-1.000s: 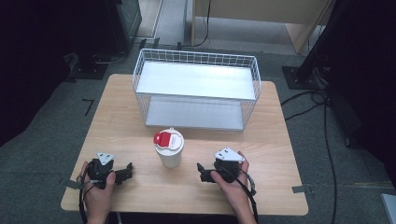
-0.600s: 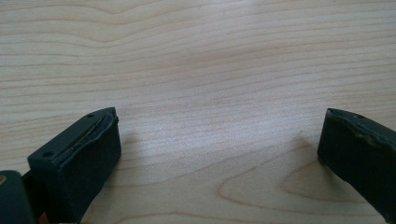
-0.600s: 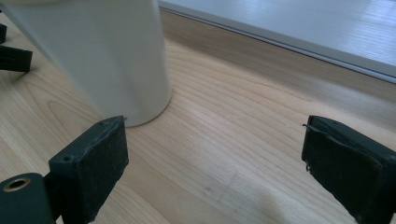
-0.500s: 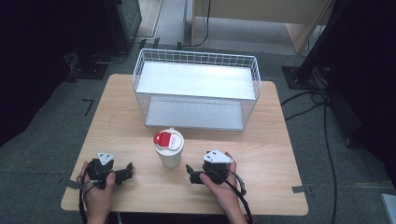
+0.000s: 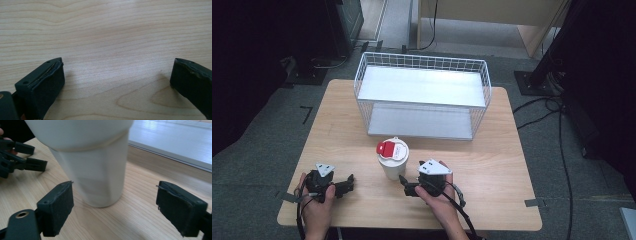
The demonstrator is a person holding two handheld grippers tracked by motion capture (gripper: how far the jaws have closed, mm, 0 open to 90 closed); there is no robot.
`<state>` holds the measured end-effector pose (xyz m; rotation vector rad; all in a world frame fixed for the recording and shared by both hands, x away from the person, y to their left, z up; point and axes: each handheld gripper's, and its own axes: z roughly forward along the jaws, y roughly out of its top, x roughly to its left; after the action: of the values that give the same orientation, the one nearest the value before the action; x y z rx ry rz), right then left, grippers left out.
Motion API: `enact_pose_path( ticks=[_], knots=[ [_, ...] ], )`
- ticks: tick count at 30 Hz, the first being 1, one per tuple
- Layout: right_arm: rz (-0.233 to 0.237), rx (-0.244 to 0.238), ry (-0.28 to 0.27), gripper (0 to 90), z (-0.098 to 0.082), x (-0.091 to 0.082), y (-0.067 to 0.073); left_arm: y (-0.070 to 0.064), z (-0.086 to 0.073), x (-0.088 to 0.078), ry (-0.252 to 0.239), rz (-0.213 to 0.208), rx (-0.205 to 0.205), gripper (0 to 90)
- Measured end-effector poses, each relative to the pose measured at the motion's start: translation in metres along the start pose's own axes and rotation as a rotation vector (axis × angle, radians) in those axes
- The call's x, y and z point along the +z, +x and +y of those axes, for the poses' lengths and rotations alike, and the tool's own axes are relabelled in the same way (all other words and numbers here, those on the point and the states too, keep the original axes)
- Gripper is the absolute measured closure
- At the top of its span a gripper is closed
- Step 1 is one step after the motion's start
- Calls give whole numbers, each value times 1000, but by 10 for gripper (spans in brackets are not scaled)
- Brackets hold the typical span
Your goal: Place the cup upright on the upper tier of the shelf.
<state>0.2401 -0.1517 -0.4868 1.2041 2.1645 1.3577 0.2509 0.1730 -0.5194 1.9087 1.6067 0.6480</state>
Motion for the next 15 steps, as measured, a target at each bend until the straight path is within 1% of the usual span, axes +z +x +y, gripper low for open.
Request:
enact_pose_path(
  ticks=[5,8,10,15],
  knots=[
    [24,4,-11,141,2,7,4,0,0,0,0,0,0,0],
    [25,4,-13,140,4,10,6,0,0,0,0,0,0,0],
    [24,-4,-17,139,6,15,11,0,0,0,0,0,0,0],
    [8,-4,-29,137,7,22,15,0,0,0,0,0,0,0]
  ],
)
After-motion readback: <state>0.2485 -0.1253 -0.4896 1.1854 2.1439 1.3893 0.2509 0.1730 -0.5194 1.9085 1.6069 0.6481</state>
